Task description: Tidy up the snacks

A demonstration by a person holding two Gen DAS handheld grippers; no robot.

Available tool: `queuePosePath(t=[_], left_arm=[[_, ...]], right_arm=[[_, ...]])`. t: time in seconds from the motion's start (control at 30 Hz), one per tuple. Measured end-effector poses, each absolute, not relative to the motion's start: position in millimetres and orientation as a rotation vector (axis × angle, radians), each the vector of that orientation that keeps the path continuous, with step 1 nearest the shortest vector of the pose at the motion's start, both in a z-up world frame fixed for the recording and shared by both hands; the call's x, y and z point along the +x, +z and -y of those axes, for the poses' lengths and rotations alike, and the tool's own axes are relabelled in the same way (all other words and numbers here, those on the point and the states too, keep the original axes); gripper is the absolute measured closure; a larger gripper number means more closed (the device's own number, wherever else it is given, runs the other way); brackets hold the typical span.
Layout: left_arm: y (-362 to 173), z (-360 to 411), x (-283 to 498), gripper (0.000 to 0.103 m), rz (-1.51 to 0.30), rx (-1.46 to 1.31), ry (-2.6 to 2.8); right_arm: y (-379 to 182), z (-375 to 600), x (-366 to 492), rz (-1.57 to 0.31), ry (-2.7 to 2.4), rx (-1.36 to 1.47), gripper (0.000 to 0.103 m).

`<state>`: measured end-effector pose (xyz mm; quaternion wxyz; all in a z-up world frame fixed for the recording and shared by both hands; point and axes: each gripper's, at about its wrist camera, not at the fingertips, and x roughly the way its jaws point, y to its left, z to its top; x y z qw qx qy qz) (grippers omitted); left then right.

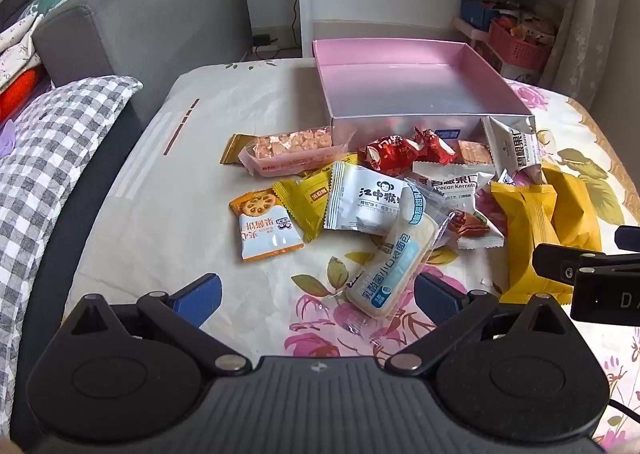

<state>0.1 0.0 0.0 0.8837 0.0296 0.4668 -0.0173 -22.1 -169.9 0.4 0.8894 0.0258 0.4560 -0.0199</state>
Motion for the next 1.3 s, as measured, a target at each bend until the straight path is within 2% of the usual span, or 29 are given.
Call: queuePosePath(t=[1.3], left_arm=[[-1.9,2.1,-0.1,0.000,-0.981,0.062,-0.038]], right_arm=[[-2.4,170.5,-23.0,-0.952,-0.046,0.047,0.000]])
